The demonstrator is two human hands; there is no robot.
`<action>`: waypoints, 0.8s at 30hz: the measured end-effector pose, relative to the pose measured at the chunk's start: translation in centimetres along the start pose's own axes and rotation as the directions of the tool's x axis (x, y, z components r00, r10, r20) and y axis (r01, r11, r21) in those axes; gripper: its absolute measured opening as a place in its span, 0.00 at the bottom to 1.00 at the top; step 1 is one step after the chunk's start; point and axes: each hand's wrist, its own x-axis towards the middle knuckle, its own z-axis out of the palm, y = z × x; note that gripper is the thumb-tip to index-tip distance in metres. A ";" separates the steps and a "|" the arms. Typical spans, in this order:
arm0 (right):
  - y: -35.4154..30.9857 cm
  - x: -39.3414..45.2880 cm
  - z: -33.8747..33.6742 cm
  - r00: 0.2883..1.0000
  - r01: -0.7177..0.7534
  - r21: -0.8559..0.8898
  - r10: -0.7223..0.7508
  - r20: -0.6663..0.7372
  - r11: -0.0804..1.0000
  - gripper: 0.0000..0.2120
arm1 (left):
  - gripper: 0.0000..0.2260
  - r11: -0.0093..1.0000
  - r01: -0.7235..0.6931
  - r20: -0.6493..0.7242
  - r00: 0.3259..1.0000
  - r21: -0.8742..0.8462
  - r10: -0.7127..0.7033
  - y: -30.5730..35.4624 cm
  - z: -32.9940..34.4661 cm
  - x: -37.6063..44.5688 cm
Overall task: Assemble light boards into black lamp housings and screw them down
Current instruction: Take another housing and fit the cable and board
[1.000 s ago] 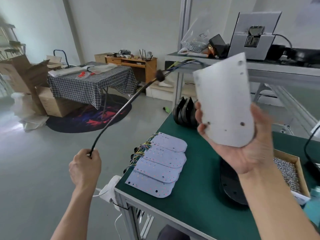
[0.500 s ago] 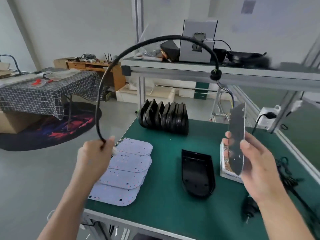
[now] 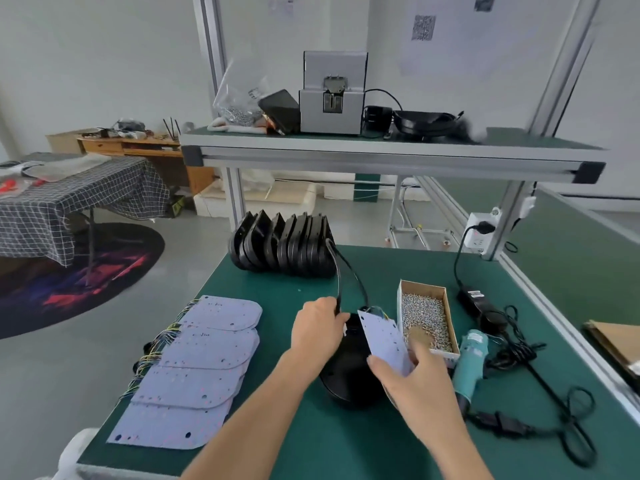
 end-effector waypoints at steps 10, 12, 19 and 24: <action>0.7 -1.0 1.9 0.991 -0.108 -0.130 0.097 -0.090 0.986 0.30 | 0.15 0.967 -0.098 -0.046 0.993 0.237 0.112 -0.6 1.4 1.2; 0.6 -1.0 2.0 0.988 -0.126 -0.132 0.112 -0.103 0.983 0.29 | 0.15 0.961 -0.092 -0.059 0.992 0.260 0.111 -0.7 1.7 1.5; 0.8 -1.0 2.3 0.983 -0.150 -0.100 0.138 -0.121 0.984 0.29 | 0.15 0.915 -0.141 -0.092 0.978 0.379 0.189 -1.5 2.1 2.2; 1.3 -1.1 2.2 0.983 -0.138 -0.104 0.123 -0.139 0.985 0.35 | 0.15 0.932 -0.140 -0.099 0.978 0.335 0.182 -2.6 2.5 2.3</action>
